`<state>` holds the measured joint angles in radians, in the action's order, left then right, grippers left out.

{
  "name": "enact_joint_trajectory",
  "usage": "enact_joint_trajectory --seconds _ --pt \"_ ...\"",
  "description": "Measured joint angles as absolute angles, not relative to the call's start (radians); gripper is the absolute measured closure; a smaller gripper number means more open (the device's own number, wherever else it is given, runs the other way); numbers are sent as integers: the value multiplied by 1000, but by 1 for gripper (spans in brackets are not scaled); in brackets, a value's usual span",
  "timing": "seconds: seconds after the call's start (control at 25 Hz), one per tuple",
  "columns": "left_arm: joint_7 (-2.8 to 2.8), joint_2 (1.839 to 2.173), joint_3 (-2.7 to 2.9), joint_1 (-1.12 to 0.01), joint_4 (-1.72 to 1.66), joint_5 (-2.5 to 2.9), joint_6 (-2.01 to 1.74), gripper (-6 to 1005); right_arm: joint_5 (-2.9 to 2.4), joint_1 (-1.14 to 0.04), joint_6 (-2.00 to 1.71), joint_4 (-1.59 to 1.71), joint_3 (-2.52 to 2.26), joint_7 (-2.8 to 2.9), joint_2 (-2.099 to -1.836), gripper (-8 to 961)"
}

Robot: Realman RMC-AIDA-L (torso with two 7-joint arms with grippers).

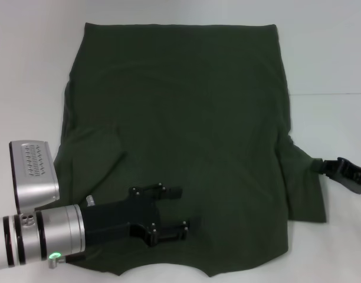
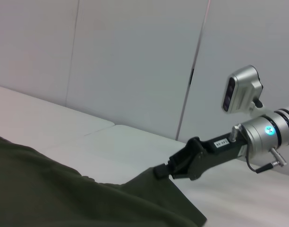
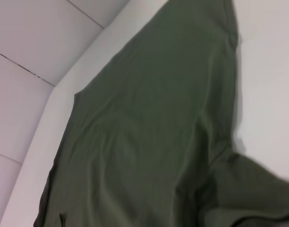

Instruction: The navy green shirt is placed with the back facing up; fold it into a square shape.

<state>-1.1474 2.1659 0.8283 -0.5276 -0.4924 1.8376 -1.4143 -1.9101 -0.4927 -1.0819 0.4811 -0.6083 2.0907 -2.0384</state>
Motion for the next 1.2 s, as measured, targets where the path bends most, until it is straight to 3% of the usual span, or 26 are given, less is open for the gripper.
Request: enact_joint_trajectory --seconds 0.64,1.2 --pt "-1173 2166 818 -526 -495 1838 -1405 226 -1918 -547 -1002 497 -617 2086 -1976 945" --pt "-1194 2166 818 -526 -492 1831 -1405 227 -1948 -558 -929 505 -626 2085 -1945 945"
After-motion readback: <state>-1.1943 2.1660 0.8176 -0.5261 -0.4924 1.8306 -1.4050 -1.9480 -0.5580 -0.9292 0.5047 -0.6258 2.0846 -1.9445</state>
